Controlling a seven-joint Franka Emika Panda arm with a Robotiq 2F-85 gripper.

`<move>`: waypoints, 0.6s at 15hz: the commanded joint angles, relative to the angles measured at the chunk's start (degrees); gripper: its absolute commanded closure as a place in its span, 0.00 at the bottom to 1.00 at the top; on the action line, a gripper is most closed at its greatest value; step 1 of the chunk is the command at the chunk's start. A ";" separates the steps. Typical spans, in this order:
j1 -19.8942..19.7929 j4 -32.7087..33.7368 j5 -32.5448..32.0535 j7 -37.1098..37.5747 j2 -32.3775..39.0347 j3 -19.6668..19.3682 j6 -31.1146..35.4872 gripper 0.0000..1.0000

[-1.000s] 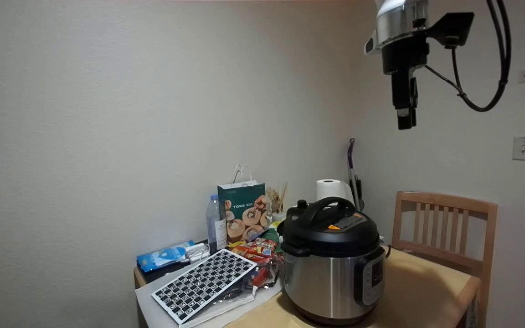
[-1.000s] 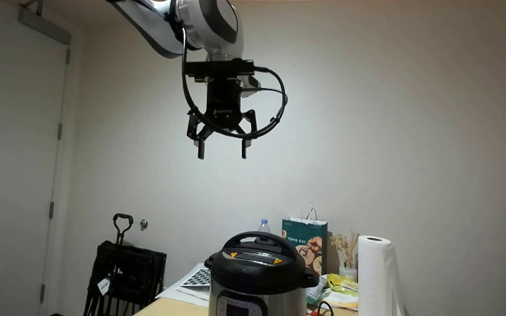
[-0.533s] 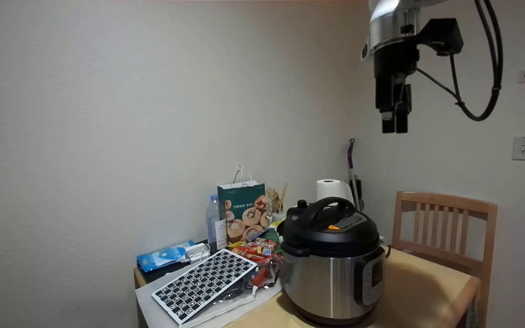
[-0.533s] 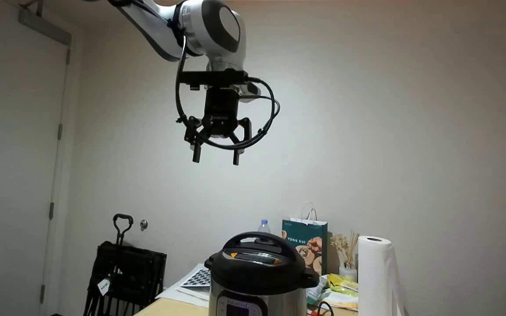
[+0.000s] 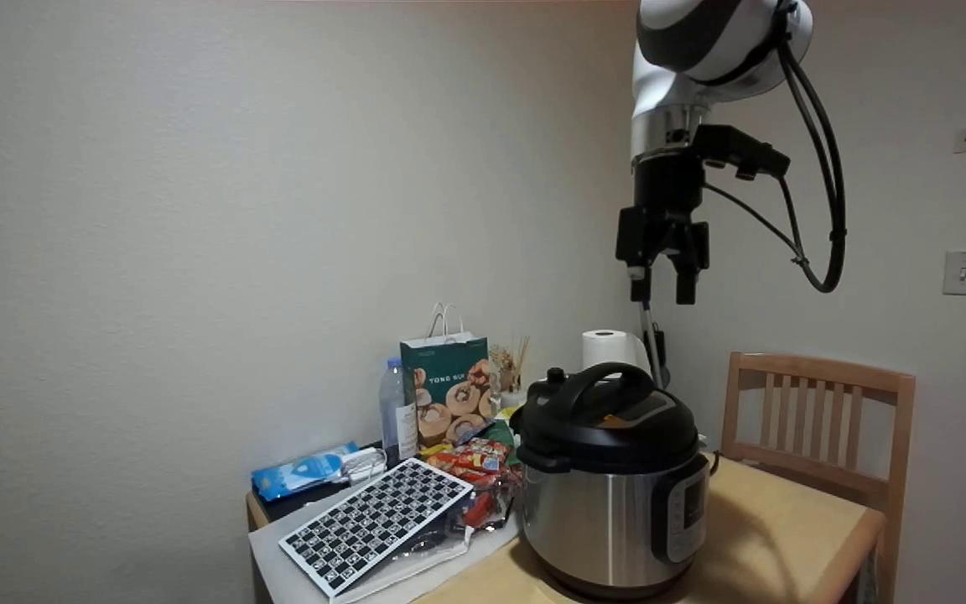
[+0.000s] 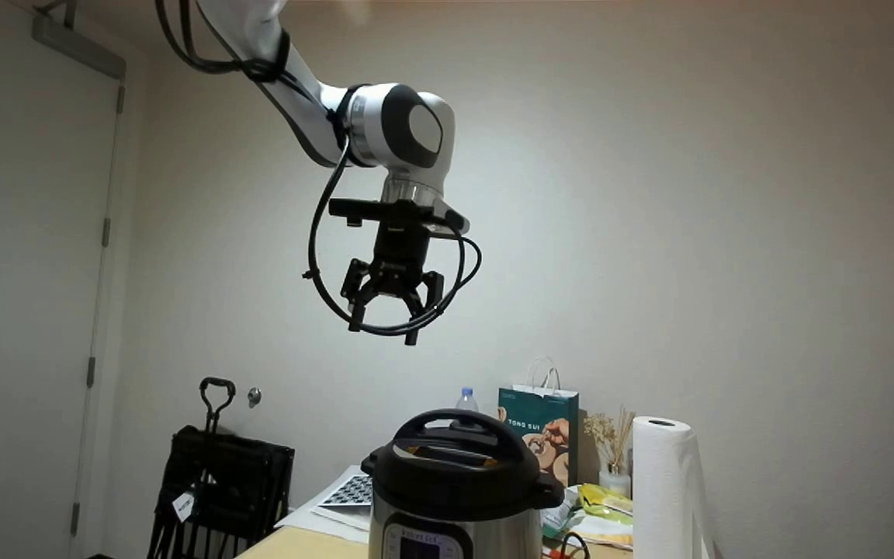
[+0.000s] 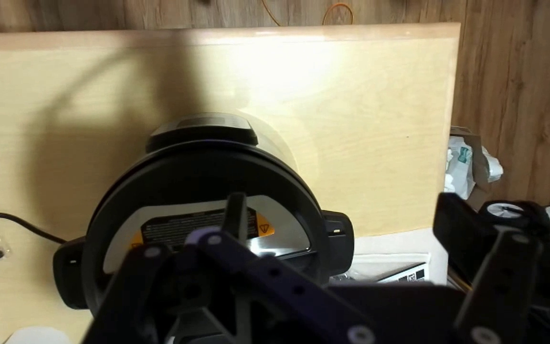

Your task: Remove the lid from the cooker

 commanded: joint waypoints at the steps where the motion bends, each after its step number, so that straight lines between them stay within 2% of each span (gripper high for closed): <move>1: -1.07 0.13 0.21 -0.11 0.08 0.93 -0.12 0.00; 2: -1.08 0.22 0.21 -0.04 0.03 0.93 -0.12 0.00; 4: -1.76 1.24 1.39 8.31 2.17 1.49 1.61 0.00; 9: -3.16 2.41 0.71 21.69 7.59 1.60 6.26 0.00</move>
